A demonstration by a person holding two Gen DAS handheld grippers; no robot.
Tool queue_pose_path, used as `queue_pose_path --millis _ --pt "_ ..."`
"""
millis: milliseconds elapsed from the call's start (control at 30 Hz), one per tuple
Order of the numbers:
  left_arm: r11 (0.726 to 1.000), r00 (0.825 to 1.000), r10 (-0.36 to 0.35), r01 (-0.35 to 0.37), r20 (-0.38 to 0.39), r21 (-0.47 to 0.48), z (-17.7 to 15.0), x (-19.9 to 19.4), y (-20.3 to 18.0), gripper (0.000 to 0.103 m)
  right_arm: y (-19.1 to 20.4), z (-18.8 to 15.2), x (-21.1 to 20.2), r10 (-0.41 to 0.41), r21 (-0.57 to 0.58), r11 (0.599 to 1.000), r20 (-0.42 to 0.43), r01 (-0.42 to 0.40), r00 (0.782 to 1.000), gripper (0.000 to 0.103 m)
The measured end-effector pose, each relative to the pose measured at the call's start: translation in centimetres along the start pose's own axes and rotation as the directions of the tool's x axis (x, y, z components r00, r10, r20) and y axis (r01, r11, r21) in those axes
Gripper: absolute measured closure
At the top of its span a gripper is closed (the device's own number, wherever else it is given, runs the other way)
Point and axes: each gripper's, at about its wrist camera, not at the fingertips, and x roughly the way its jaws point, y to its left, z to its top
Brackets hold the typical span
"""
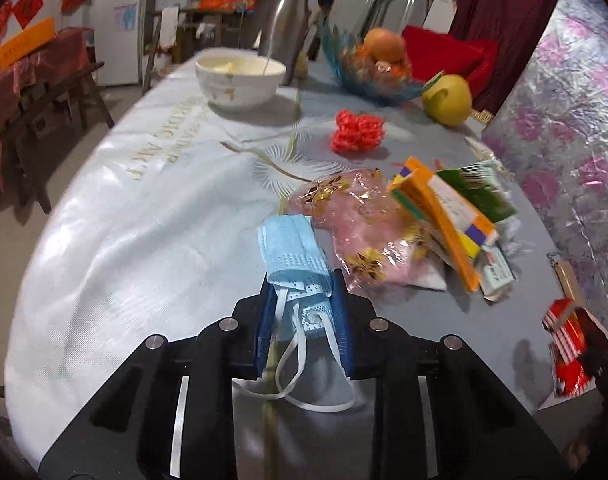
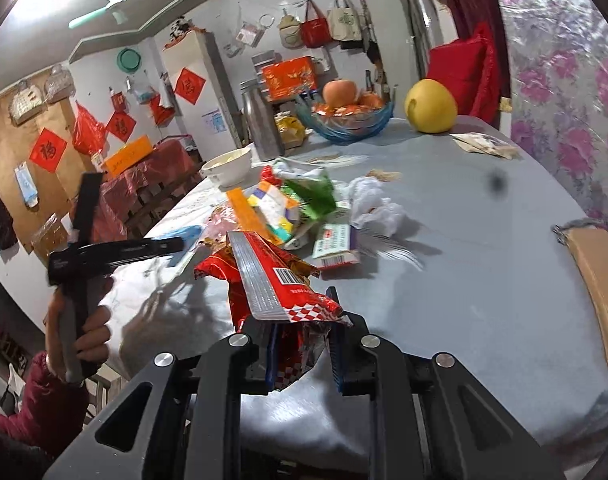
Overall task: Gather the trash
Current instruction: 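Grasp the blue face mask with the left gripper while the right gripper grasps the red snack bag, then drop the red snack bag into the red wastebasket with the right gripper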
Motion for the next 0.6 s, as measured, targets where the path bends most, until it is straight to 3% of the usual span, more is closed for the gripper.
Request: queue_pose_path --millis 367,600 --pt "0.991 0.995 -0.087 0.082 0.045 0.104 -1.6 -4.6 -5.4 0.075 -3.9 -2.2 -4.3 -0.065 0.088 0.994 0.033 0.062 0.997 0.082" --pt "0.955 0.987 -0.163 0.16 -0.01 0.251 -4.0 -4.6 -12.4 0.075 -7.5 -4.7 -8.1 -0.138 0.163 0.978 0.027 0.131 0.99 0.082"
